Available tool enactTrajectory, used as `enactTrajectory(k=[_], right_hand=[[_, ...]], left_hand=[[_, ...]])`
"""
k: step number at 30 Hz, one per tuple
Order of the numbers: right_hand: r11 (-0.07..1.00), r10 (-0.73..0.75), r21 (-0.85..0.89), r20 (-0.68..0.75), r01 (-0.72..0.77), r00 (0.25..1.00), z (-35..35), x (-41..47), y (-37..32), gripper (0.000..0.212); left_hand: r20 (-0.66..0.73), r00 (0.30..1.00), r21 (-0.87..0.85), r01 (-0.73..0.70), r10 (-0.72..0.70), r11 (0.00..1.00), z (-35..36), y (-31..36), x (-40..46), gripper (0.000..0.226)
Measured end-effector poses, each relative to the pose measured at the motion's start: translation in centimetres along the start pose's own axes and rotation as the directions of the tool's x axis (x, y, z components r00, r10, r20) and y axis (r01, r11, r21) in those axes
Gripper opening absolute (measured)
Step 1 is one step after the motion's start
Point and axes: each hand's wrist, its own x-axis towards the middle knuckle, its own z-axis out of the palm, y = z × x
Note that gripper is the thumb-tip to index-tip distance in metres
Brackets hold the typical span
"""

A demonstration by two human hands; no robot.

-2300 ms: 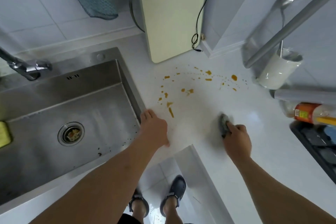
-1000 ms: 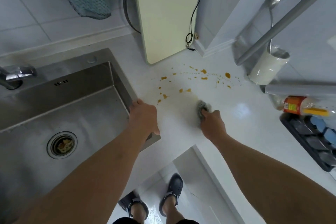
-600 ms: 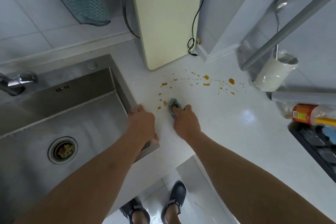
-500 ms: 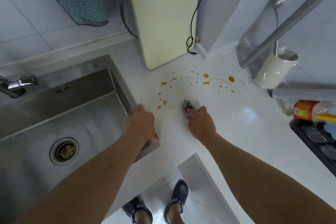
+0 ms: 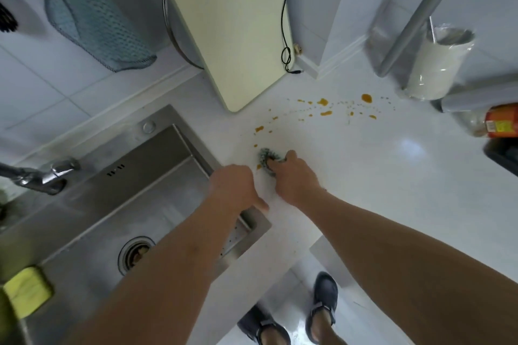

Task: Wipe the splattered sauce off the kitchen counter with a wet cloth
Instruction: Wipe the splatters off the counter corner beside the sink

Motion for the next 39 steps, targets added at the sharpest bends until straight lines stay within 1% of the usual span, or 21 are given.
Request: enactTrajectory(k=[2,3,4,6,8,10,12,14,17,19,22,24,25,27,30,32,33,34,36,37,39], right_hand=[[0.998,0.065,0.022,-0.025,-0.065,0.998,-0.4,0.0,2.6,0.054],[0.992,0.125,0.028,-0.042,-0.124,0.991,-0.5,0.2,4.0,0.054],[0.982,0.187,0.036,-0.058,-0.185,0.981,-0.9,0.5,5.1,0.053],[0.950,0.307,0.078,-0.075,-0.301,0.949,-1.6,1.4,6.3,0.050],[0.926,0.370,0.108,-0.088,-0.361,0.925,-2.0,2.5,5.0,0.044],[0.942,0.329,0.098,-0.103,-0.320,0.939,-1.7,2.7,2.2,0.042],[0.970,0.231,0.102,-0.105,-0.221,0.967,-0.6,2.4,-0.5,0.042],[0.987,0.133,0.101,-0.069,-0.126,0.989,0.4,1.6,-2.5,0.044],[0.998,0.037,0.059,-0.017,-0.036,0.999,0.4,0.9,-2.0,0.051],[0.996,0.064,0.060,-0.032,-0.062,0.997,-0.2,0.9,0.1,0.052],[0.971,0.234,0.084,-0.115,-0.225,0.965,-1.3,1.7,2.4,0.044],[0.940,0.333,0.129,-0.125,-0.317,0.935,-1.5,2.2,2.0,0.039],[0.931,0.353,0.144,-0.124,-0.336,0.927,-1.4,2.2,1.5,0.038],[0.942,0.313,0.162,-0.102,-0.295,0.944,-0.7,2.0,-0.3,0.040],[0.981,0.146,0.137,-0.070,-0.135,0.987,0.4,1.1,-2.3,0.041],[0.992,0.071,0.106,-0.060,-0.064,0.996,0.4,1.0,-1.5,0.044],[0.993,0.073,0.096,-0.062,-0.067,0.995,0.6,1.0,-1.0,0.046],[0.991,0.111,0.086,-0.073,-0.105,0.991,0.6,1.3,0.0,0.046],[0.960,0.261,0.134,-0.112,-0.246,0.959,0.6,1.9,0.9,0.043],[0.944,0.307,0.164,-0.119,-0.286,0.944,0.4,2.1,0.3,0.041],[0.945,0.299,0.170,-0.097,-0.280,0.949,0.5,1.7,-1.5,0.042]], left_hand=[[-0.048,0.998,-0.081,0.039,-0.043,0.996,-0.8,-1.3,1.0,0.066],[-0.057,0.997,-0.100,0.052,-0.058,0.994,-0.9,-2.0,1.6,0.067],[-0.060,0.997,-0.107,0.049,-0.056,0.993,-0.9,-2.6,2.3,0.073],[-0.020,1.000,-0.070,0.018,-0.019,0.997,-0.6,-3.2,3.2,0.088],[-0.001,1.000,-0.038,0.002,-0.002,0.999,-0.6,-3.3,3.6,0.085],[0.002,1.000,-0.027,-0.004,0.004,1.000,-0.9,-3.0,3.5,0.072],[-0.008,1.000,0.000,-0.009,0.009,1.000,-1.5,-2.3,3.4,0.066],[-0.028,0.999,0.054,-0.017,0.019,0.998,-1.8,-1.9,3.6,0.061],[-0.035,0.999,0.094,-0.033,0.036,0.995,-1.9,-1.6,4.2,0.058],[-0.016,0.999,0.095,-0.032,0.034,0.995,-1.9,-1.3,4.4,0.057],[0.006,0.999,0.073,-0.042,0.041,0.996,-2.2,-1.0,4.5,0.056],[0.021,0.998,0.070,-0.053,0.052,0.996,-2.1,-1.1,4.6,0.060],[0.024,0.998,0.079,-0.064,0.063,0.995,-2.0,-1.0,4.7,0.061],[0.042,0.996,0.102,-0.078,0.074,0.992,-2.0,-1.0,4.7,0.060],[0.036,0.995,0.099,-0.093,0.090,0.991,-2.2,-1.0,5.1,0.056],[0.040,0.994,0.105,-0.103,0.100,0.989,-2.1,-0.9,4.9,0.055],[0.050,0.994,0.120,-0.101,0.095,0.988,-2.0,-1.1,4.7,0.055],[0.047,0.994,0.126,-0.102,0.097,0.987,-1.9,-1.1,4.7,0.056],[0.047,0.994,0.139,-0.107,0.101,0.984,-1.9,-1.3,4.9,0.056],[0.048,0.995,0.137,-0.097,0.092,0.986,-2.0,-1.6,5.0,0.057],[0.055,0.995,0.148,-0.092,0.084,0.985,-1.9,-1.6,5.1,0.059]])
